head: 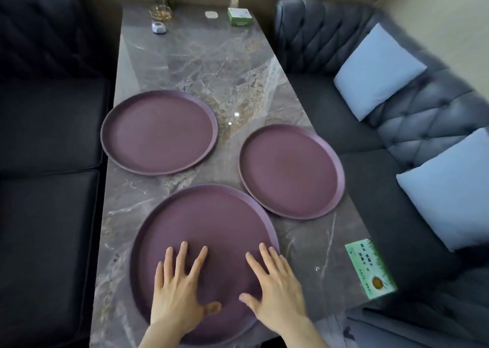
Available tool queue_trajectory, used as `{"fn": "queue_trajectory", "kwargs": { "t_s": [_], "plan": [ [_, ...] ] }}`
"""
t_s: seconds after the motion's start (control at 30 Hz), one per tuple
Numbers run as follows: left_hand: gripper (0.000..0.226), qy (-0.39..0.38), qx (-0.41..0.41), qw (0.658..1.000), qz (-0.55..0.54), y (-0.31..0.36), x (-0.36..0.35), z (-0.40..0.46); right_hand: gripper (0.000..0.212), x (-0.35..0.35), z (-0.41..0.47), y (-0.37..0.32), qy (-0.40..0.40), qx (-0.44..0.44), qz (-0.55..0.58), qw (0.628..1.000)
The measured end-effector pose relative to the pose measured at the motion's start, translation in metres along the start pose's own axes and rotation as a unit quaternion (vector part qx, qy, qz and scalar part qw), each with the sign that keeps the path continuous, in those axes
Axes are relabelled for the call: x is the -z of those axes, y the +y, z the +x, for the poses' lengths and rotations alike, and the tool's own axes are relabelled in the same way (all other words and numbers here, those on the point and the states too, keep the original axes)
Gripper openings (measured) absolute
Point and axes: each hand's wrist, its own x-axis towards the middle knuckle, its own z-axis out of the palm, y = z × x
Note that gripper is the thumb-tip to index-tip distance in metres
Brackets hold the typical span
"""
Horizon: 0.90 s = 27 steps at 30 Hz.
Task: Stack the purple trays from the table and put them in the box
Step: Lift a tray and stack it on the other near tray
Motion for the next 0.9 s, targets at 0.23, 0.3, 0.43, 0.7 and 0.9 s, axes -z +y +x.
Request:
{"fn": "queue_trajectory", "kwargs": {
  "t_s": [0.23,0.3,0.43,0.7,0.9],
  "plan": [
    [0.098,-0.015,-0.019,0.999,0.025,0.033,0.012,0.011,0.058,0.013,0.005,0.03,0.074,-0.036,0.03,0.996],
    [0.06,0.002,-0.027,0.999,0.026,0.044,0.025,0.023,0.037,0.032,0.015,0.042,0.11,-0.051,0.101,0.987],
    [0.027,0.054,0.042,0.995,-0.078,0.076,0.064,0.071,0.014,0.082,0.044,0.084,0.171,-0.148,0.22,0.949],
    [0.045,0.079,0.103,0.948,-0.29,0.141,0.103,0.201,0.019,0.149,0.132,0.205,0.201,-0.335,0.377,0.84],
    [0.068,0.034,0.176,0.933,-0.312,0.172,0.1,0.267,0.049,0.162,0.192,0.256,0.156,-0.345,0.379,0.844]
  ]
}}
